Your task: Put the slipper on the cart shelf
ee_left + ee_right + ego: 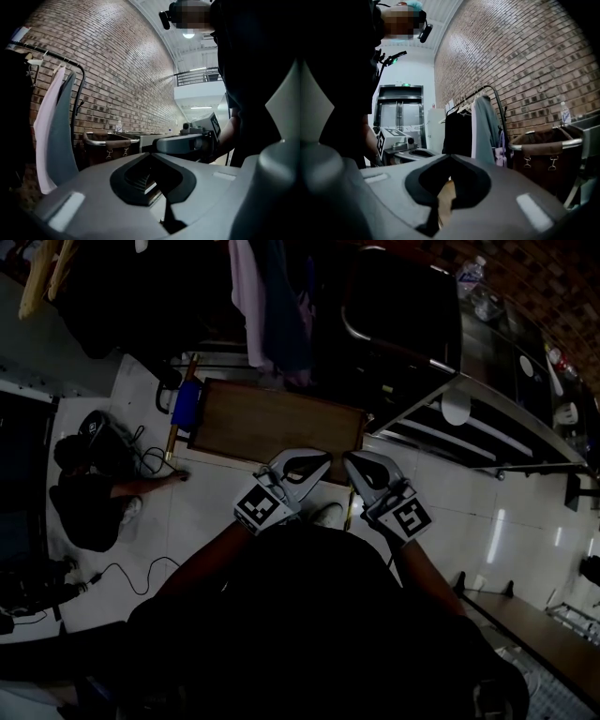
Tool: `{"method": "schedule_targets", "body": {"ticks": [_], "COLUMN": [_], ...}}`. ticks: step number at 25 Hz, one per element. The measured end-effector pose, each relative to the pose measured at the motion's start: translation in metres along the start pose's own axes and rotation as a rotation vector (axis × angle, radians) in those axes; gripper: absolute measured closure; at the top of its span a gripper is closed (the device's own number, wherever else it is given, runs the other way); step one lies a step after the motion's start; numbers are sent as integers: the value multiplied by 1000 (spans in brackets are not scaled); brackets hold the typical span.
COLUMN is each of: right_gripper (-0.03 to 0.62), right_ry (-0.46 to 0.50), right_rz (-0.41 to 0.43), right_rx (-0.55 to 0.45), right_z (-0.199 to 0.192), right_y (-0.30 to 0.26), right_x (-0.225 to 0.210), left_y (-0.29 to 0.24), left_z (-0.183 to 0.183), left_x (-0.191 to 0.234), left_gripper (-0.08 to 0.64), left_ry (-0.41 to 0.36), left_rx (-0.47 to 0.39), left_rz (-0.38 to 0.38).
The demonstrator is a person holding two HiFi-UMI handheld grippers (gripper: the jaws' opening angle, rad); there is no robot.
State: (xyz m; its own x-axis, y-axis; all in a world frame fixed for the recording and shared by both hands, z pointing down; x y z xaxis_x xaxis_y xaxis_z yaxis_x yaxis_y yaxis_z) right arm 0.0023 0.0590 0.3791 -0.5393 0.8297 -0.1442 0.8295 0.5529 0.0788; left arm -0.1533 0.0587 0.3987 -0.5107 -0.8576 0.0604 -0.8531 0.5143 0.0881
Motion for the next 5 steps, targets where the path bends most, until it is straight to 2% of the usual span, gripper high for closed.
{"method": "schedule_targets", "body": {"ticks": [5], "right_gripper": [592], "right_ry": [2], "right_rz": [9], "right_rx": [-3], "right_z": [1], "right_y": [9], "right_x": [10], "left_y": [3], "left_z": [-4], "left_x": [-17], "left_gripper": [558], "left_ry": [1], "left_rx": [1], "left_rz": [-2]}}
Point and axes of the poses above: the fingertips, and each gripper's own axes: y backward along the fingers, x to its left, z out of its top, the point moved 8 cm from there along y, backward along the fingers, and after that the axes turned 11 degrees about -x, right-handed, at the moved point
